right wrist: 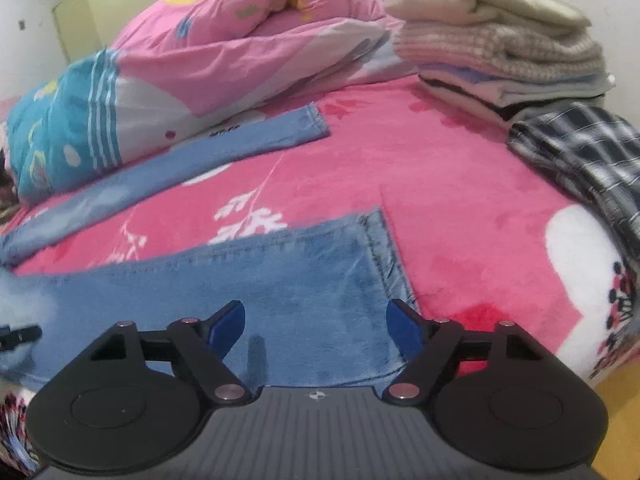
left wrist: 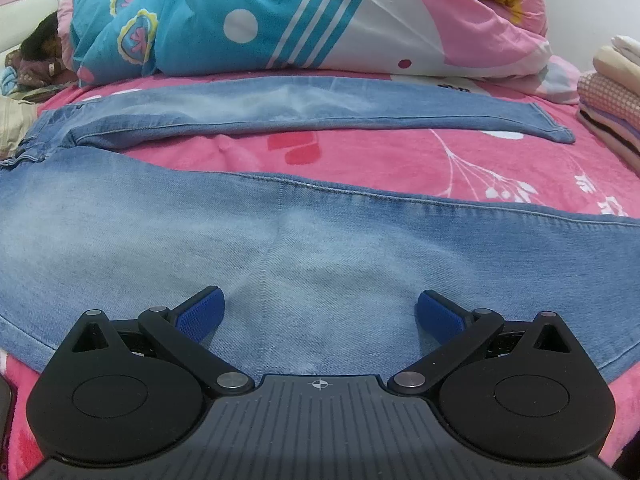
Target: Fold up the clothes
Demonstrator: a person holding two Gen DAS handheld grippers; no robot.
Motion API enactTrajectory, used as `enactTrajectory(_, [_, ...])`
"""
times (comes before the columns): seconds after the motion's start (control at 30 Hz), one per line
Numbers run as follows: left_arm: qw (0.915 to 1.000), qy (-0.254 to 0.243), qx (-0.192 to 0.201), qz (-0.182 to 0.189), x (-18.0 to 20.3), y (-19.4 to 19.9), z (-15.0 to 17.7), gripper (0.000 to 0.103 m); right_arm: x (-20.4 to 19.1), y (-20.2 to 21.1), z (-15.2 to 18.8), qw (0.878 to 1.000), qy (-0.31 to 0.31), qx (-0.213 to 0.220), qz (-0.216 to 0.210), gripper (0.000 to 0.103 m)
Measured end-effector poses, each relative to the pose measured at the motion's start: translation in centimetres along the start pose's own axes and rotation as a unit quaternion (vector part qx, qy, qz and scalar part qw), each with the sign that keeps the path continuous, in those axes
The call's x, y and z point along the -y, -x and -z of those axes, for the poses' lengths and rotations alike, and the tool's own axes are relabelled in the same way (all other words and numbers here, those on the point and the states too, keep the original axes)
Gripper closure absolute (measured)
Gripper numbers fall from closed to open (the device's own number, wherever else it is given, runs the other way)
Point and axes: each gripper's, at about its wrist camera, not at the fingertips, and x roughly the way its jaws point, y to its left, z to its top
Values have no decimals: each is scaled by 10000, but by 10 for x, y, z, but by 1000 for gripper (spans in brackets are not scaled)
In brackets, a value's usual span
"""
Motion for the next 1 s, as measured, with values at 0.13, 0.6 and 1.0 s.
enactTrajectory(0.13, [10000,16,-16,-17,1,0,0,0,-10,-6,-16,9996,23,193,-194,22])
enactTrajectory(0.6, [10000,27,-68,18,-1,1,0,0,-14,-21,-25,9996,-147,198,123,26])
enactTrajectory(1.0, [9995,109,-268,-112,4,-1,-4,0,-115,-40,28,9864,1611,42,-311,18])
